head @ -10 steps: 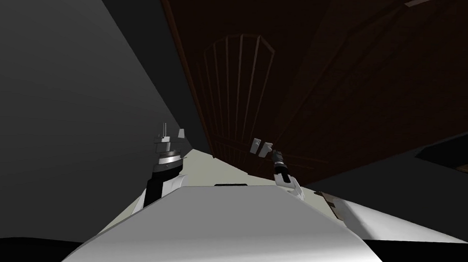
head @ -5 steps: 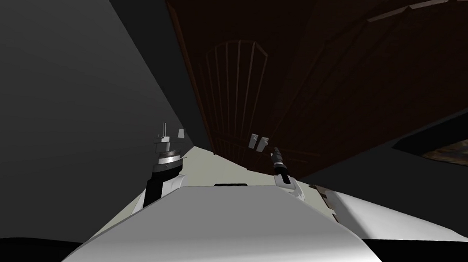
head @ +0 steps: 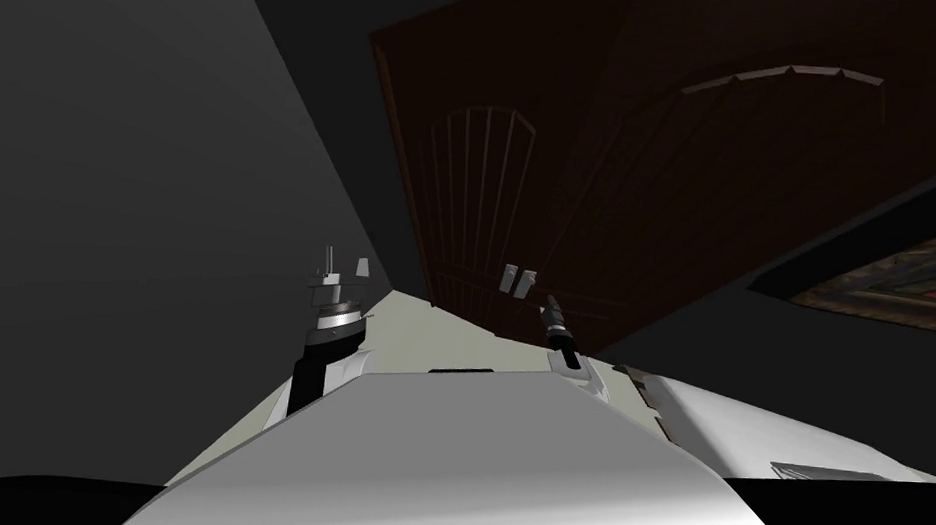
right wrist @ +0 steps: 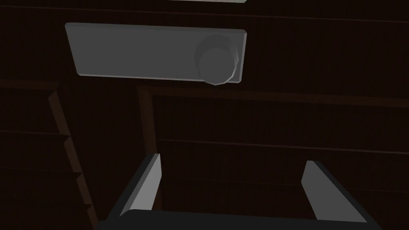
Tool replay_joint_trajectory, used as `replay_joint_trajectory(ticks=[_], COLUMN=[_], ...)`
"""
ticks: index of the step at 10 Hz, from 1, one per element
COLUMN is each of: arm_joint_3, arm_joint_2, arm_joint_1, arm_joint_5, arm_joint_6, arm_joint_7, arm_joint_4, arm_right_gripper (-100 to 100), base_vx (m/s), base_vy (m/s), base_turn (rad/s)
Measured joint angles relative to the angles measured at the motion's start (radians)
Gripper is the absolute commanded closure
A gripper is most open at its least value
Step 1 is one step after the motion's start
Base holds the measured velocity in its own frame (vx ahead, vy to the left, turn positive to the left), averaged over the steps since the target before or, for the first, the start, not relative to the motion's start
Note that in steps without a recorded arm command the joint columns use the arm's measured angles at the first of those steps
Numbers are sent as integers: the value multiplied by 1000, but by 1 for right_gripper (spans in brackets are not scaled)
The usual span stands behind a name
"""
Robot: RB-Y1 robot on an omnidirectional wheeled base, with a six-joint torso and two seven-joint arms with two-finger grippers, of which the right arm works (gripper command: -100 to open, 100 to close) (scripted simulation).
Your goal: Pull the door open
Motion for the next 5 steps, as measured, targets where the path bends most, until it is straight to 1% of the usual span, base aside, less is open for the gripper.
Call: replay_joint_trajectory(ticks=[1,2,4,5], arm_joint_3=[-20,-31,-42,-42], arm_joint_2=[-4,-8,-6,-5], arm_joint_1=[1,6,3,-2], arm_joint_5=[-3,-6,-9,-9], arm_joint_6=[-2,-2,1,1], arm_joint_7=[8,12,20,23], arm_joint_4=[18,24,29,31], arm_right_gripper=[-100,-100,-100,-100], base_vx=[104,151,170,192], base_vy=[-155,-110,-63,-21], base_turn=[-50,2,29,80])
